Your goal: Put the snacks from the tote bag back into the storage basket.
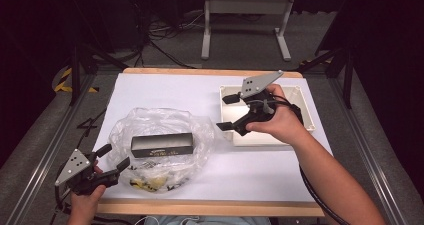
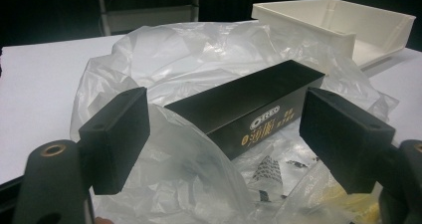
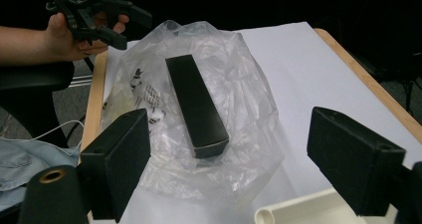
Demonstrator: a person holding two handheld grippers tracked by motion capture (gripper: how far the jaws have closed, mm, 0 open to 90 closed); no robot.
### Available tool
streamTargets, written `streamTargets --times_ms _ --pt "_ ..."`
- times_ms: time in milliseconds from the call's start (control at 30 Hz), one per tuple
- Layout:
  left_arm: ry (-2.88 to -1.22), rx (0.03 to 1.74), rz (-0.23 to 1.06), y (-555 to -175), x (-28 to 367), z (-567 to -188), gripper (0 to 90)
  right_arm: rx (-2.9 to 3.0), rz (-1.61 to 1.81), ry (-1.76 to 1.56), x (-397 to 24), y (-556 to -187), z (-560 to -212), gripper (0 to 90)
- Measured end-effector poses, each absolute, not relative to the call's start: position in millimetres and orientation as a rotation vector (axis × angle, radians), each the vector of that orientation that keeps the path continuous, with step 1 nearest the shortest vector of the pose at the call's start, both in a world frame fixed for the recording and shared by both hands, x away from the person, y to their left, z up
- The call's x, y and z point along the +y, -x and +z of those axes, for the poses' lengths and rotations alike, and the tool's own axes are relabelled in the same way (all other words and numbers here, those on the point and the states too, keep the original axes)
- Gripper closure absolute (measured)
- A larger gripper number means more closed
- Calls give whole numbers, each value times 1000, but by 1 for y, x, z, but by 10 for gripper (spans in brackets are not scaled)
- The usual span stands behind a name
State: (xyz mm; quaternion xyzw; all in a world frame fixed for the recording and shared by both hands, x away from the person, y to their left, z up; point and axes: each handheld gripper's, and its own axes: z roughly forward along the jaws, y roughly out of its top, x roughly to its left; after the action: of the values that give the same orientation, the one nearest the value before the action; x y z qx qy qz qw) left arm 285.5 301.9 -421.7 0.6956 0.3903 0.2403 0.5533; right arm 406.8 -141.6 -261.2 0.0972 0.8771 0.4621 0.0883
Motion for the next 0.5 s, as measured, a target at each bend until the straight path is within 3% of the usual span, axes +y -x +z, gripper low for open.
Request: streamTargets --times_ms 500 --pt "-1630 926 568 -285 304 -422 207 2633 1433 -203 -100 -427 -272 166"
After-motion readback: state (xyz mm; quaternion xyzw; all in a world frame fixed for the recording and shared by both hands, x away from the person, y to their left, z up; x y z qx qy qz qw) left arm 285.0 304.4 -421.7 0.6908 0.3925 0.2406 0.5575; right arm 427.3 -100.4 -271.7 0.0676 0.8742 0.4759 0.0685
